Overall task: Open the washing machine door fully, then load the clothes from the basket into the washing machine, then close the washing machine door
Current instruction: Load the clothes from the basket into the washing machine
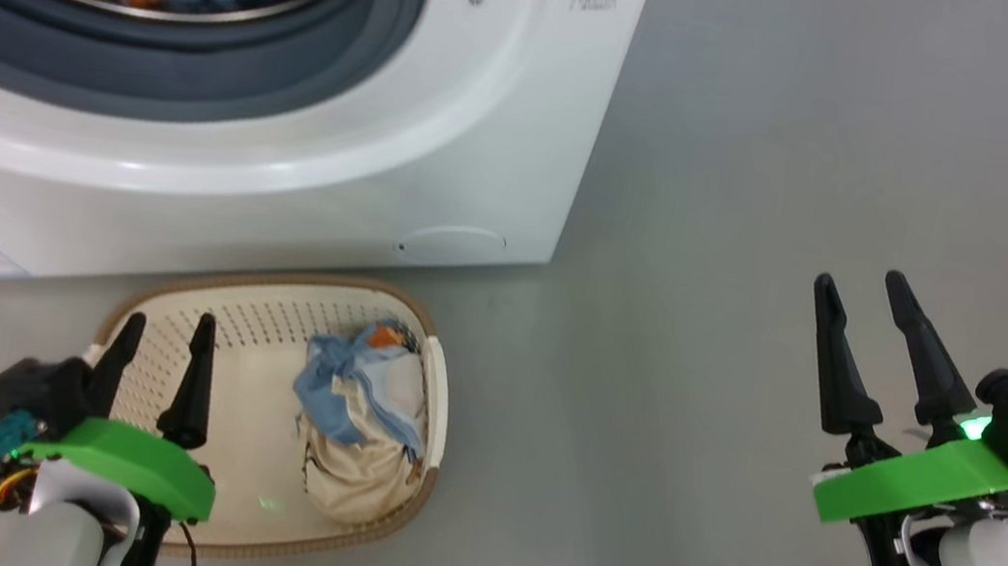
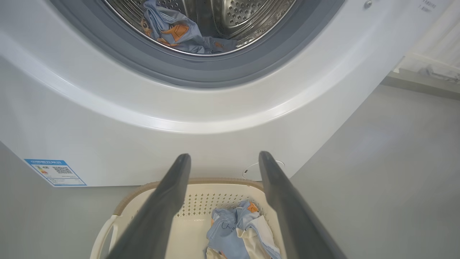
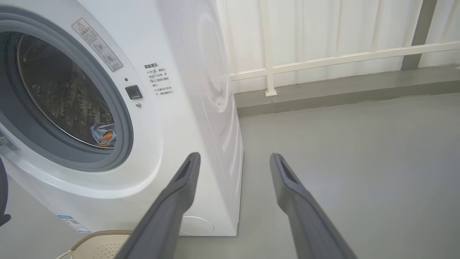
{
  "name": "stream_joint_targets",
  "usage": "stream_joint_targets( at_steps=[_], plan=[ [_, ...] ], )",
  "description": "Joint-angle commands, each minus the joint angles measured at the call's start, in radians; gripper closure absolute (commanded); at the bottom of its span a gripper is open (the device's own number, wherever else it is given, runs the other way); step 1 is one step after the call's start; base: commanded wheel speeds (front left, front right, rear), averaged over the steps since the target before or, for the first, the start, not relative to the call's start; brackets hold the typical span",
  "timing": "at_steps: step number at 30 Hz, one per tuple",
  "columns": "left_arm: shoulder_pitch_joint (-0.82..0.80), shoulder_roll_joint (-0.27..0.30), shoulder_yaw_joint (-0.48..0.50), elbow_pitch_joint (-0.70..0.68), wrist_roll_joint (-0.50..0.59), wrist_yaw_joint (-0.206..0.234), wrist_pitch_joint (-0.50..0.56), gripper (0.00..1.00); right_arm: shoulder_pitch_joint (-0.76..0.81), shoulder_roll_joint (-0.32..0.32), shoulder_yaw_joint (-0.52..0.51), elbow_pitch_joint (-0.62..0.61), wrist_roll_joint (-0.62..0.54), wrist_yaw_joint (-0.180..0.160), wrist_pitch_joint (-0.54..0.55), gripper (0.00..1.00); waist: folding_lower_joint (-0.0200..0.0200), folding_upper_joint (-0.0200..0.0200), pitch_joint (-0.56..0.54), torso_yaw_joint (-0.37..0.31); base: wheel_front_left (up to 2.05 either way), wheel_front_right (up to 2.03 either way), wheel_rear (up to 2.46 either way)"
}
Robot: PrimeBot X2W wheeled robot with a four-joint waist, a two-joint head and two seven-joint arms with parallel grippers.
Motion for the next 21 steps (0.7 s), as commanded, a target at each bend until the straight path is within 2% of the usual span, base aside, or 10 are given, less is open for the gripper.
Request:
stream_joint_targets(
  at_steps=[1, 13, 21],
  plan=[
    [-0.025, 0.03, 0.025, -0.011, -0.006, -0.001, -0.004, 0.0, -0.018, -0.006, 0.012, -0.026, -0.012, 0.004, -0.008, 0.0, -0.0001, 0.0, 0.06, -0.019, 0.0, 0.0, 0.0],
    [-0.162, 0.059, -0.174, 0.158, -0.108, -0.002, 0.037, 0.0, -0.085, 0.031, 0.013, -0.041, -0.027, 0.004, -0.008, 0.0, -0.0001, 0.0, 0.209, -0.06, 0.0, 0.0, 0.0],
    [-0.246, 0.089, -0.31, 0.265, -0.209, -0.002, 0.137, 0.0, -0.121, 0.055, 0.013, -0.053, -0.035, 0.004, -0.008, 0.0, -0.0001, 0.0, 0.302, -0.096, 0.0, 0.0, 0.0]
  ],
)
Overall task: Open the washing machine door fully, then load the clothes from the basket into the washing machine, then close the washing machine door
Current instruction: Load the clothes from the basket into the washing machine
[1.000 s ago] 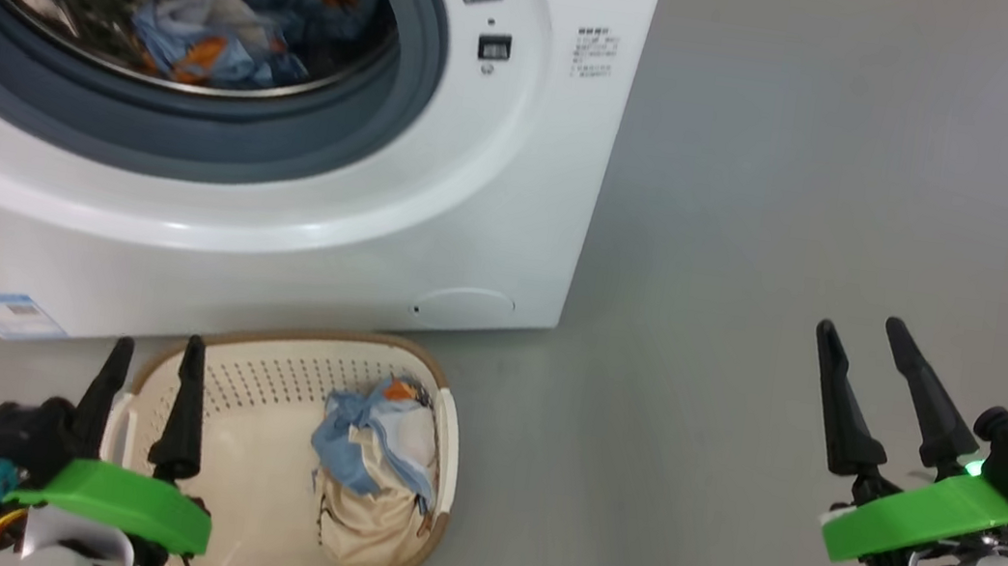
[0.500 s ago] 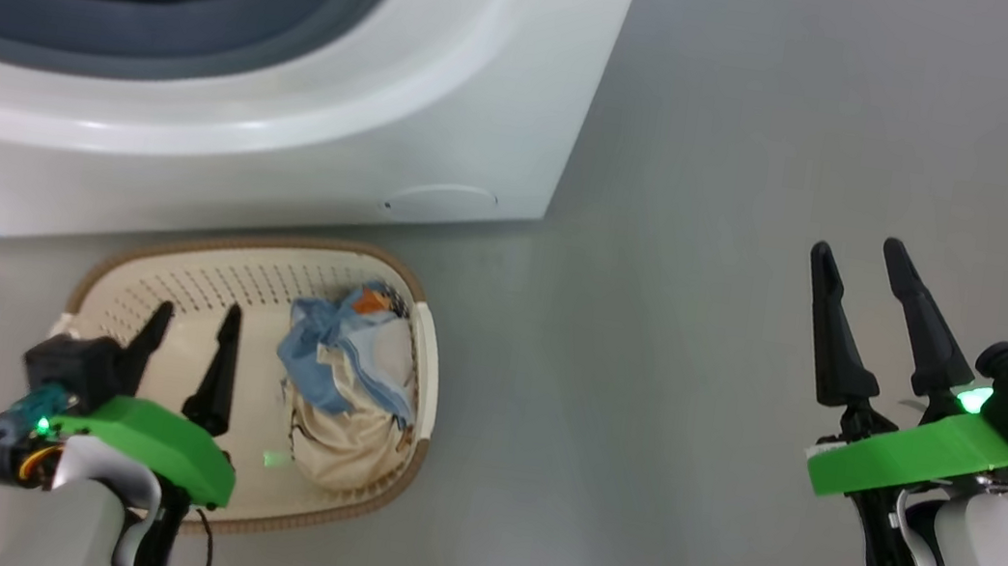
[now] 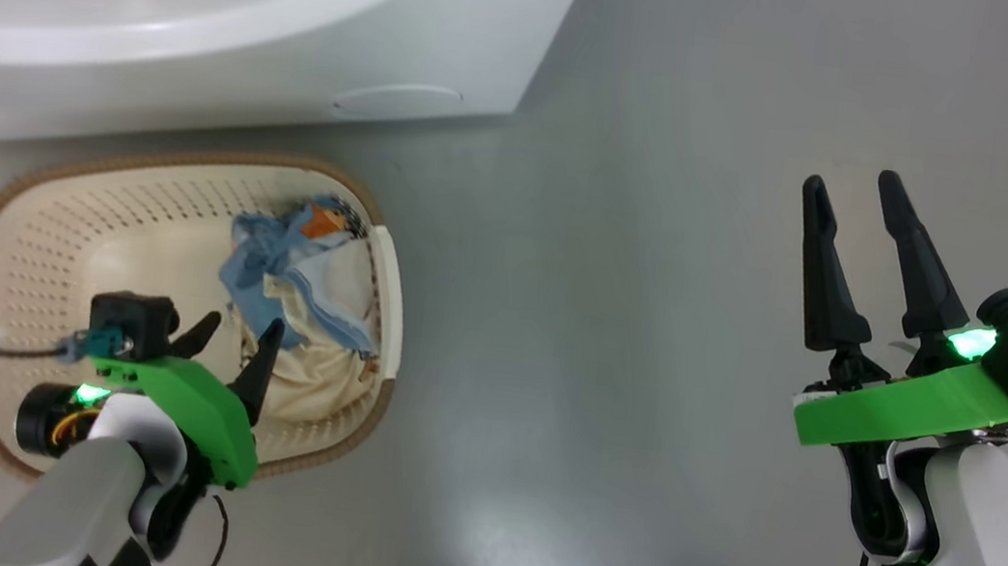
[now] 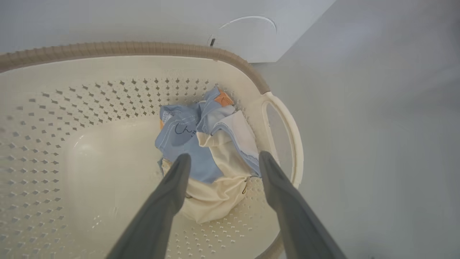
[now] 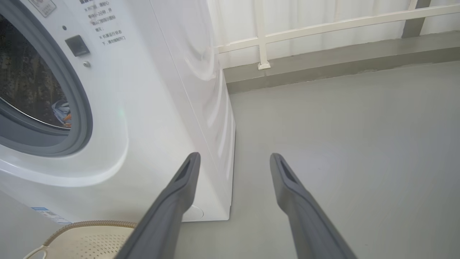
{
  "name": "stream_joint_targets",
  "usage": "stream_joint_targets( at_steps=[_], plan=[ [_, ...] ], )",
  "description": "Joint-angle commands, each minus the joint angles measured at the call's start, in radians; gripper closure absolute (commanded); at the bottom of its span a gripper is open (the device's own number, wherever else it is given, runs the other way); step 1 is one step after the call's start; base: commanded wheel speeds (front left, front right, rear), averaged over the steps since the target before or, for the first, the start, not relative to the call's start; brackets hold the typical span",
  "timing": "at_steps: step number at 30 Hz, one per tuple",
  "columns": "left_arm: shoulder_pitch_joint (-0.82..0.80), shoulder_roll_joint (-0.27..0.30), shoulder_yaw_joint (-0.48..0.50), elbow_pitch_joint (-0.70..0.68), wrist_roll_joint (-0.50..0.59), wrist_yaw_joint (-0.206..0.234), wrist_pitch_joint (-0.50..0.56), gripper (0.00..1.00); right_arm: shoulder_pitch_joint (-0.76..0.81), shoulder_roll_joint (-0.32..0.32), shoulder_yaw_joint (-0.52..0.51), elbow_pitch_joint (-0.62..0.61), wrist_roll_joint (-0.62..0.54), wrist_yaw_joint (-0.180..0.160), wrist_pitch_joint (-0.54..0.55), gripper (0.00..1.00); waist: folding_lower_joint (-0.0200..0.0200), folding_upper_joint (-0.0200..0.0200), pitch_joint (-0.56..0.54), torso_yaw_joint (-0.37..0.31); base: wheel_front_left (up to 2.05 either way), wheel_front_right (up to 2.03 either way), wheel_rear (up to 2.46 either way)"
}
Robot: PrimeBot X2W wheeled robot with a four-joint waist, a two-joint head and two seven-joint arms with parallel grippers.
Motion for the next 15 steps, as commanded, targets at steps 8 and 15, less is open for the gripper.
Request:
stream_joint_targets(
  at_steps=[8, 15],
  plan=[
    [-0.123, 0.06, -0.086, 0.119, -0.079, 0.0, 0.098, 0.0, -0.036, 0.024, 0.018, -0.042, -0.02, 0.005, -0.008, 0.0, -0.0001, 0.0, 0.15, -0.077, 0.0, 0.0, 0.0],
    [-0.214, 0.085, -0.144, 0.191, -0.093, 0.0, 0.115, 0.0, -0.052, 0.046, 0.021, -0.054, -0.024, 0.005, -0.008, 0.0, -0.0001, 0.0, 0.22, -0.111, 0.0, 0.0, 0.0]
  ],
)
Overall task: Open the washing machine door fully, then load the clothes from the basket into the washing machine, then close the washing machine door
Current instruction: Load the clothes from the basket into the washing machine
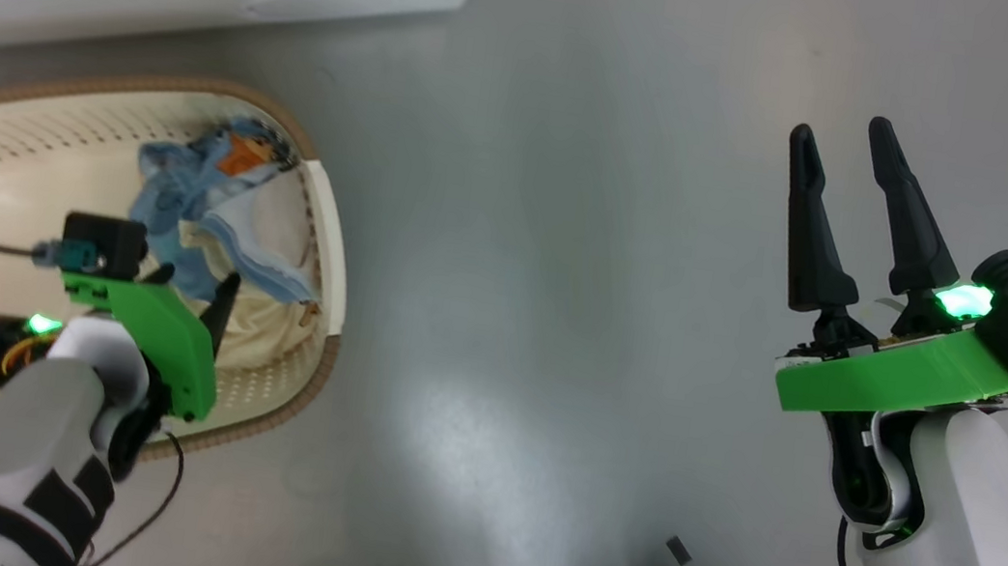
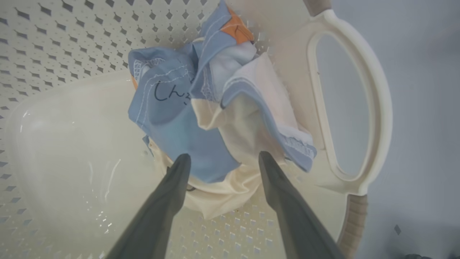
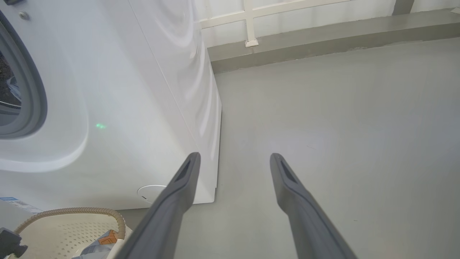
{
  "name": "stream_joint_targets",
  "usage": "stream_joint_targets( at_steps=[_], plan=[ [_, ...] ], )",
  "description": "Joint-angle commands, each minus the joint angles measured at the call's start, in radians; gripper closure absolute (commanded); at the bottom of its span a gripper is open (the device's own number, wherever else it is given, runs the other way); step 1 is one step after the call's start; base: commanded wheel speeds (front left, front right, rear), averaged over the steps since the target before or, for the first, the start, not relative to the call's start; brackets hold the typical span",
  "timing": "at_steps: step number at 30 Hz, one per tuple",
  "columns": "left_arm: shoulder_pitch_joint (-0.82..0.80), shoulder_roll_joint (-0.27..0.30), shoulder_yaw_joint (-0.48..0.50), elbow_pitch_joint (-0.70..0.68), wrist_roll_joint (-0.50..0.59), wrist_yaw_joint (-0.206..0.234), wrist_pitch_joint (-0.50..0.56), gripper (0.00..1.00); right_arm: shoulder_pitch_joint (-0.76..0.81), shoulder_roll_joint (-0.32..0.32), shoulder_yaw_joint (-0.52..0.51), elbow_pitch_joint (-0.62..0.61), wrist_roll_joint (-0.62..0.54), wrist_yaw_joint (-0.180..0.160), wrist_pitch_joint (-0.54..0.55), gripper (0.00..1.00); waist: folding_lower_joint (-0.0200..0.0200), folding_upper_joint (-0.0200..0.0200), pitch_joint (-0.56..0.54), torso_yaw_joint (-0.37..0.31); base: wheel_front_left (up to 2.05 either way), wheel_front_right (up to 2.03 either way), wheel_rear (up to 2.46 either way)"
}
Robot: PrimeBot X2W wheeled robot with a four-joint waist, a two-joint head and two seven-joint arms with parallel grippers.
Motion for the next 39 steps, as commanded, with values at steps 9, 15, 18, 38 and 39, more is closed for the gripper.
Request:
stream_joint_targets(
  at_steps=[9, 15, 18, 38, 39],
  plan=[
    [-0.114, 0.041, -0.028, 0.056, -0.056, 0.0, 0.063, 0.0, -0.01, 0.026, 0.03, -0.031, -0.005, 0.004, -0.008, 0.0, -0.0001, -0.0001, 0.11, -0.064, 0.0, 0.0, 0.0],
    [-0.176, 0.047, -0.041, 0.123, -0.083, 0.0, 0.124, 0.0, -0.024, 0.039, 0.046, -0.033, -0.005, 0.004, -0.008, 0.0, -0.0001, -0.0001, 0.144, -0.092, 0.0, 0.0, 0.0],
    [-0.201, 0.051, -0.046, 0.143, -0.091, 0.0, 0.138, 0.0, -0.026, 0.042, 0.048, -0.034, -0.006, 0.004, -0.008, 0.0, -0.0001, -0.0001, 0.16, -0.106, 0.0, 0.0, 0.0],
    [-0.228, 0.055, -0.054, 0.211, -0.106, 0.026, 0.131, 1.0, -0.027, 0.05, 0.053, -0.025, -0.017, 0.004, -0.008, 0.0, -0.0001, -0.0001, 0.15, -0.113, 0.0, 0.0, 0.0],
    [-0.224, 0.052, -0.052, 0.211, -0.11, 0.024, 0.12, 1.0, -0.027, 0.048, 0.053, -0.024, -0.017, 0.004, -0.008, 0.0, -0.0001, -0.0001, 0.143, -0.109, 0.0, 0.0, 0.0]
  ],
)
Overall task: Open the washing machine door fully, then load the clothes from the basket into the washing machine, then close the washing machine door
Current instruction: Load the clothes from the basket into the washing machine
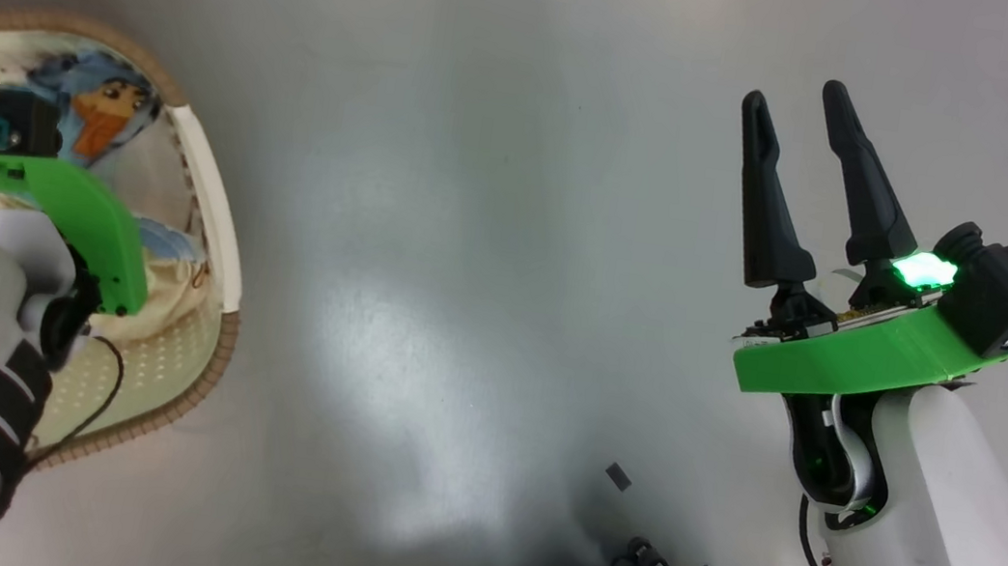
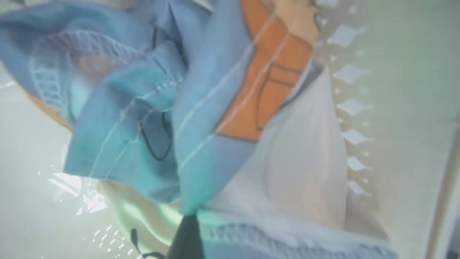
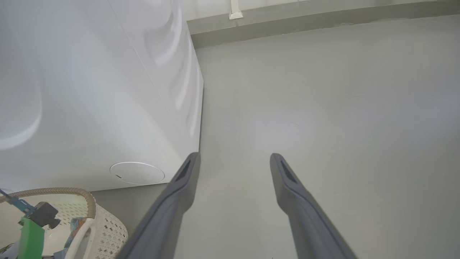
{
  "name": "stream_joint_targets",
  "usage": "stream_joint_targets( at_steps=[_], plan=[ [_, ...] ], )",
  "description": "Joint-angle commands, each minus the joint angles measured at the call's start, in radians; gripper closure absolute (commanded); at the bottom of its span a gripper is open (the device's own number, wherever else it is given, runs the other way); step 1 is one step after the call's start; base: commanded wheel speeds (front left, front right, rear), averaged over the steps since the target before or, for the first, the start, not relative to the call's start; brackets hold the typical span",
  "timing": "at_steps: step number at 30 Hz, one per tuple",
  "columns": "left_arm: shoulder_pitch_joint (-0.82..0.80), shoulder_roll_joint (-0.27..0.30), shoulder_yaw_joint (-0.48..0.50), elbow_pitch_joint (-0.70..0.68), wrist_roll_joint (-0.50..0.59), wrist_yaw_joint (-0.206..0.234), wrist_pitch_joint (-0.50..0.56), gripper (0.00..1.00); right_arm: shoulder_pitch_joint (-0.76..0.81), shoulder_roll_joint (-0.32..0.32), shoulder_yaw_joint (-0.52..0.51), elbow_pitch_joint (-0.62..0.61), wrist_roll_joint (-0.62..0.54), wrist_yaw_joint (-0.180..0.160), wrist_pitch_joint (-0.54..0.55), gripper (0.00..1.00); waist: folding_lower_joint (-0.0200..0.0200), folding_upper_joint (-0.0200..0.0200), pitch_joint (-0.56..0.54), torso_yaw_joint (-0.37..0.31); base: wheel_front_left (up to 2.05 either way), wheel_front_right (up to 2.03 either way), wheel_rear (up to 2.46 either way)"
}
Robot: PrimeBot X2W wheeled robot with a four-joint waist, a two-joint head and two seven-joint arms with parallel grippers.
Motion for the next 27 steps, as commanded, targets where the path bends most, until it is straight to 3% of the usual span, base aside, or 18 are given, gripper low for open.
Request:
stream_joint_targets(
  at_steps=[1, 13, 27],
  plan=[
    [0.026, 0.016, 0.024, -0.004, -0.012, -0.005, -0.022, 1.0, 0.02, -0.007, 0.015, -0.015, -0.01, 0.004, -0.008, 0.0, 0.0, 0.0, -0.022, 0.017, 0.0, 0.0, 0.0],
    [0.121, -0.034, 0.027, -0.042, -0.063, -0.025, -0.166, 1.0, 0.032, -0.033, 0.014, 0.007, -0.001, 0.004, -0.008, 0.0, 0.0, 0.0, -0.169, 0.081, 0.0, 0.0, 0.0],
    [0.279, -0.04, -0.035, -0.2, -0.146, -0.025, -0.33, 1.0, 0.081, -0.082, 0.02, 0.053, 0.02, 0.004, -0.008, 0.0, 0.0, 0.0, -0.397, 0.15, 0.0, 0.0, 0.0]
  ],
)
